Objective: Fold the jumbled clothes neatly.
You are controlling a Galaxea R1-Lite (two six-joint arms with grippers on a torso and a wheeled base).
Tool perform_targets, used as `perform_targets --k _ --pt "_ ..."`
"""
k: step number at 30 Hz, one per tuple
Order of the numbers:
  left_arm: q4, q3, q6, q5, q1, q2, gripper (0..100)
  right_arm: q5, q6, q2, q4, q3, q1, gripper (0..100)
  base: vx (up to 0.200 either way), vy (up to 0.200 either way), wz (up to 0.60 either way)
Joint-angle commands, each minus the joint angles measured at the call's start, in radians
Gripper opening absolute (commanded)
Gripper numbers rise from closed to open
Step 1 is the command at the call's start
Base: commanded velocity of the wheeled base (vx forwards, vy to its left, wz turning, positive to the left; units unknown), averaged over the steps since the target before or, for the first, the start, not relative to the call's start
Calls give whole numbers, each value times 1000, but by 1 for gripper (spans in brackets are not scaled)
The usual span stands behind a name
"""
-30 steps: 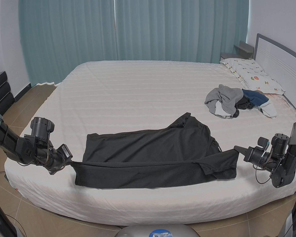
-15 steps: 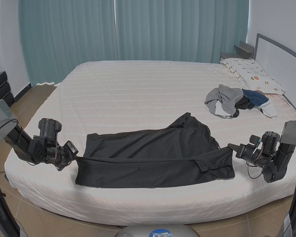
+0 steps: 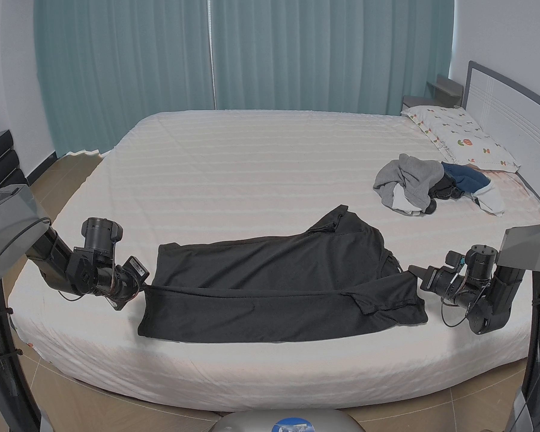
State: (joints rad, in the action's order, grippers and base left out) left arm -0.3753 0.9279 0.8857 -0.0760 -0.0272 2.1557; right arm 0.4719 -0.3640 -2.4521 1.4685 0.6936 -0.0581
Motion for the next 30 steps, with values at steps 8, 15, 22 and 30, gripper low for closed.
perform_targets --k 8,15,22,30 --pt "-1 45 18 28 0 65 0 -32 -3 -79 7 56 1 0 0 0 0" --pt "-1 57 18 30 -2 84 0 -32 -10 -102 10 81 9 0 0 0 0" --pt "-1 85 18 64 -2 124 0 -39 -52 -128 26 109 14 0 0 0 0" --pt "1 86 19 64 -5 127 0 -39 -52 -148 27 122 15 0 0 0 0"
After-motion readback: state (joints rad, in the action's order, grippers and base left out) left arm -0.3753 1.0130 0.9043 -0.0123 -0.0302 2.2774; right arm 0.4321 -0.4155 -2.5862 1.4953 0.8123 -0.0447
